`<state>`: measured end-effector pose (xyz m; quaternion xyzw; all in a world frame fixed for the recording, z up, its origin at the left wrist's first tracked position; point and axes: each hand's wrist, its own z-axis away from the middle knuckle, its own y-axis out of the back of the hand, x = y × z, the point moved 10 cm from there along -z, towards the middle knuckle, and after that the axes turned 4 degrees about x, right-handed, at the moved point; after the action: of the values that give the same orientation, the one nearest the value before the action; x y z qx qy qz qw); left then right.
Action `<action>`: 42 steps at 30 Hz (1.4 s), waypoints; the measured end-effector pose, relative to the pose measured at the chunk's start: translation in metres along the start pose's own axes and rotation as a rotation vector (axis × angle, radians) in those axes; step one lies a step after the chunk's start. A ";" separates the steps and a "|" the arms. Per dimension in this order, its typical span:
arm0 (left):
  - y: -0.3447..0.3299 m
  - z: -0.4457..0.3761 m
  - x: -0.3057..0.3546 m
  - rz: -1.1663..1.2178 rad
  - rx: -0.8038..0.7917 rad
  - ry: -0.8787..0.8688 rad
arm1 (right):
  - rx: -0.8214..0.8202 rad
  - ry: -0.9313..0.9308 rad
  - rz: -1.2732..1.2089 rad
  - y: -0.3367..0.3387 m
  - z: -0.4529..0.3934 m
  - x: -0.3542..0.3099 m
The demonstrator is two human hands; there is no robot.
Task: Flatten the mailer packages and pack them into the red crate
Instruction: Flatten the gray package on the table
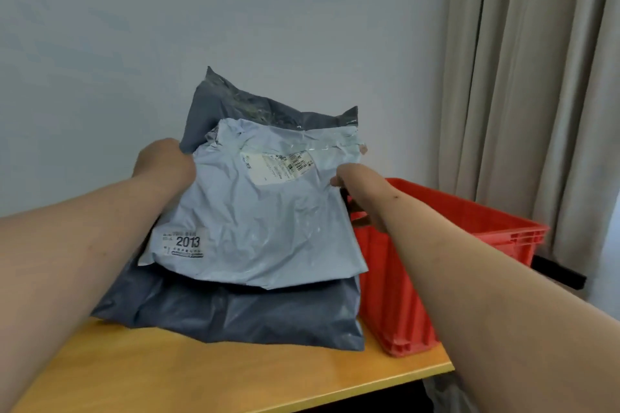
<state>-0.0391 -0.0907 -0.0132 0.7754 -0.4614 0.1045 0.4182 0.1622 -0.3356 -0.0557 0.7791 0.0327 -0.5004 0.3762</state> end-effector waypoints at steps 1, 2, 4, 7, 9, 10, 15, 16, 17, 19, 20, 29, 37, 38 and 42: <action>-0.008 -0.001 0.015 0.033 -0.001 -0.016 | 0.027 -0.019 -0.050 0.012 -0.007 0.004; -0.017 -0.004 0.030 0.070 -0.001 -0.029 | 0.062 -0.016 -0.008 0.026 -0.015 0.004; -0.038 -0.011 0.060 0.154 -0.009 -0.037 | 0.167 0.027 0.243 0.055 -0.038 0.001; -0.074 -0.024 0.104 0.275 -0.030 -0.025 | 0.355 0.077 0.408 0.104 -0.071 -0.002; -0.106 -0.035 0.131 0.370 -0.066 0.000 | 0.427 0.072 0.484 0.131 -0.095 0.004; -0.127 -0.042 0.144 0.415 -0.089 0.011 | 0.450 0.056 0.530 0.142 -0.112 0.010; -0.248 -0.062 0.196 0.517 -0.262 0.117 | 0.449 -0.003 0.786 0.176 -0.200 0.059; -0.274 -0.066 0.203 0.533 -0.306 0.156 | 0.420 -0.026 0.826 0.181 -0.218 0.077; -0.298 -0.067 0.207 0.553 -0.346 0.190 | 0.389 -0.050 0.851 0.185 -0.234 0.096; -0.337 -0.065 0.215 0.583 -0.404 0.249 | 0.338 -0.108 0.874 0.195 -0.259 0.133; -0.353 -0.062 0.219 0.583 -0.434 0.271 | 0.310 -0.138 0.880 0.198 -0.268 0.150; -0.405 -0.003 0.250 0.157 -0.811 0.083 | 0.016 -0.269 0.883 0.200 -0.288 0.226; -0.432 0.083 0.259 -0.598 -1.269 -0.572 | -0.297 -0.352 0.889 0.156 -0.269 0.278; -0.434 0.093 0.252 -0.691 -1.314 -0.599 | -0.320 -0.372 0.886 0.153 -0.266 0.285; -0.445 0.109 0.235 -0.882 -1.348 -0.692 | -0.260 -0.409 0.819 0.153 -0.261 0.297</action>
<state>0.4235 -0.2196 -0.1989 0.4589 -0.1839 -0.6029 0.6262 0.5727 -0.3803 -0.1536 0.5599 -0.2894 -0.4459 0.6355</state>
